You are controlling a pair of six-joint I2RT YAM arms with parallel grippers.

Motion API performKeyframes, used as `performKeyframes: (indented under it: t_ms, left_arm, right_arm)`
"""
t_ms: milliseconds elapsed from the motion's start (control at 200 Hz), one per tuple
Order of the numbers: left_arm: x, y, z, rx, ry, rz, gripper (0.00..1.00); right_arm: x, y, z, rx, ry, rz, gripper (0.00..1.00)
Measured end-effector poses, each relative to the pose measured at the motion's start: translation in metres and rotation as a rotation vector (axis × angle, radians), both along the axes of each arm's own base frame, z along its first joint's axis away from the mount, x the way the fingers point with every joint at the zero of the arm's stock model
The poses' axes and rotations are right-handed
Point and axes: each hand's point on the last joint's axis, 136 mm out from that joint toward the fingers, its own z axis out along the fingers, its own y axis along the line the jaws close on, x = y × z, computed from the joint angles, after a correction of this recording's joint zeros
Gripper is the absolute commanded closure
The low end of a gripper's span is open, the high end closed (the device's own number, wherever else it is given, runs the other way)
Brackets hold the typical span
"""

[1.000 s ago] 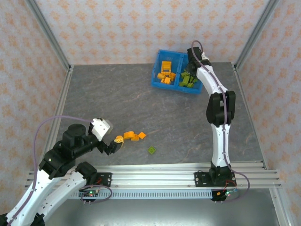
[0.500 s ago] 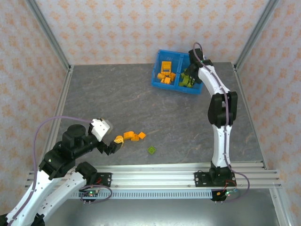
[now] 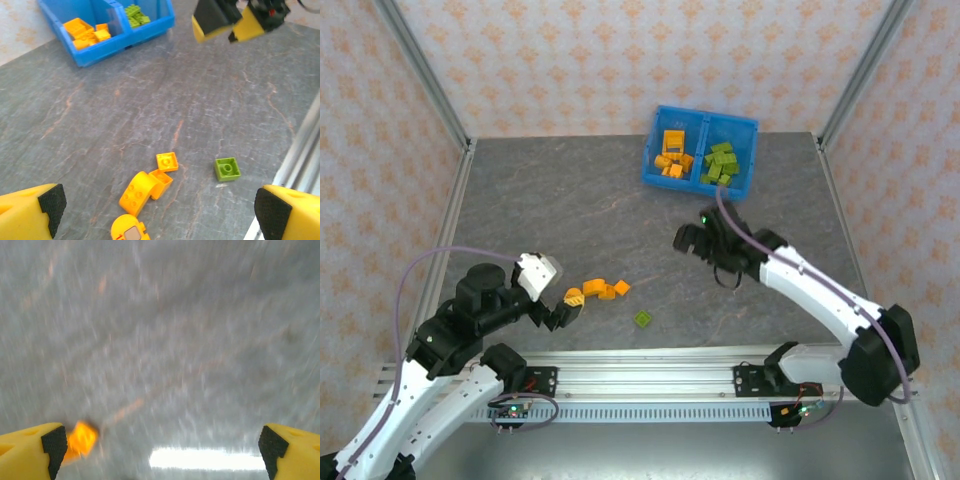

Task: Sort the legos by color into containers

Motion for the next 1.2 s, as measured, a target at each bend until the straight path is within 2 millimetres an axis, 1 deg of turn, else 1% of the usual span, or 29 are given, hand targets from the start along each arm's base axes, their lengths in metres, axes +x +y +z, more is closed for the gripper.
performKeyframes:
  t_ms: [10,95,170,255,370,540,766,856,901,1066,1156,1201]
  left_arm:
    - [0.000,-0.001,-0.001,-0.001,0.003,-0.008,0.00]
    - [-0.002,-0.010,-0.006,-0.004,0.028,-0.061,0.00]
    - [-0.004,-0.018,-0.013,-0.003,0.061,-0.104,0.00]
    - [-0.004,-0.024,-0.020,0.006,0.097,-0.137,0.00]
    - [-0.001,-0.027,-0.027,0.025,0.128,-0.146,0.00]
    - [0.002,-0.025,-0.031,0.039,0.134,-0.130,0.00]
    - [0.007,-0.021,-0.033,0.056,0.134,-0.100,0.00]
    - [0.009,-0.020,-0.034,0.063,0.131,-0.089,0.00]
    - [0.009,-0.020,-0.034,0.064,0.131,-0.087,0.00]
    - [0.010,-0.018,-0.036,0.070,0.133,-0.080,0.00]
    - [0.011,-0.017,-0.037,0.074,0.130,-0.073,0.00]
    - [0.011,-0.017,-0.037,0.076,0.129,-0.071,0.00]
  right_arm:
    - [-0.007,0.002,-0.004,0.000,0.011,0.014,0.01]
    - [-0.042,0.022,-0.025,0.017,0.095,0.081,0.01]
    - [-0.067,0.040,-0.034,0.027,0.156,0.136,0.01]
    - [-0.084,0.058,-0.041,0.040,0.205,0.174,0.01]
    - [-0.102,0.078,-0.060,0.027,0.283,0.200,0.01]
    - [-0.114,0.100,-0.084,-0.024,0.358,0.206,0.00]
    - [-0.117,0.113,-0.113,-0.077,0.425,0.201,0.06]
    - [-0.117,0.114,-0.115,-0.101,0.441,0.195,0.13]
    - [-0.116,0.115,-0.117,-0.111,0.443,0.197,0.18]
    - [-0.117,0.107,-0.122,-0.164,0.460,0.179,0.33]
    - [-0.118,0.103,-0.124,-0.186,0.466,0.171,0.44]
    - [-0.118,0.101,-0.124,-0.196,0.468,0.169,0.48]
